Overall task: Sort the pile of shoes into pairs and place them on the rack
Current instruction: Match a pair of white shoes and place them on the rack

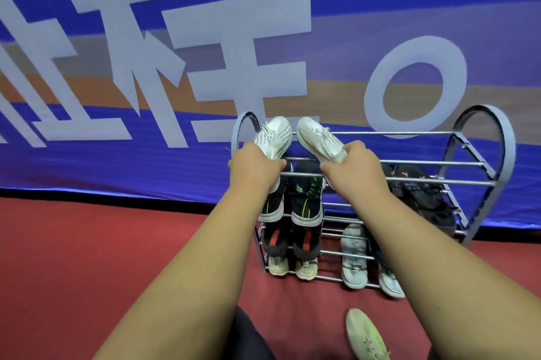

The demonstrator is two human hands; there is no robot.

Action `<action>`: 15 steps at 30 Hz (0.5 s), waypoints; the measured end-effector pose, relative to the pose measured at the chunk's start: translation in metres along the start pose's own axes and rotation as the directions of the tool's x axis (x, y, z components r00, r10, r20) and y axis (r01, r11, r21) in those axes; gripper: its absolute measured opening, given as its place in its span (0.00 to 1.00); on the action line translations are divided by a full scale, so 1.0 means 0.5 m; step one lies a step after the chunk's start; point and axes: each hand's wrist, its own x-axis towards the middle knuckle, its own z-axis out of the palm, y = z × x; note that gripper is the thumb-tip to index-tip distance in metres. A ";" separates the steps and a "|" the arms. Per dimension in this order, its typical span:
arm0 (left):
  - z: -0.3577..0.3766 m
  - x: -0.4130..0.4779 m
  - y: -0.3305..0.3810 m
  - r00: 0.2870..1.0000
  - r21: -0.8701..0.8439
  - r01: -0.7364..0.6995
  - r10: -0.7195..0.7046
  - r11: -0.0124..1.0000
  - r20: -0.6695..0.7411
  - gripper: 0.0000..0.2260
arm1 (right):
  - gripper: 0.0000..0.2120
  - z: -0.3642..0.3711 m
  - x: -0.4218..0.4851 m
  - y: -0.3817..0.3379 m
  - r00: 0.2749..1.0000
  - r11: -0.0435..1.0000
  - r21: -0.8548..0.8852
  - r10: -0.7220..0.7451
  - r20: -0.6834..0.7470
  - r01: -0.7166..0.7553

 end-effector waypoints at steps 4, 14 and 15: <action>0.057 0.032 -0.007 0.997 0.004 -0.042 0.042 0.999 -0.067 0.27 | 0.21 0.041 0.046 0.008 0.997 0.999 -0.028 -0.048 -0.054 0.047; 0.133 0.104 0.007 0.991 0.108 -0.007 0.021 0.994 -0.129 0.26 | 0.19 0.102 0.118 0.008 0.996 0.981 -0.192 0.004 -0.094 -0.022; 0.135 0.109 0.009 0.992 0.120 0.004 0.012 0.993 -0.129 0.26 | 0.18 0.104 0.117 0.006 0.996 0.976 -0.216 -0.001 -0.088 -0.018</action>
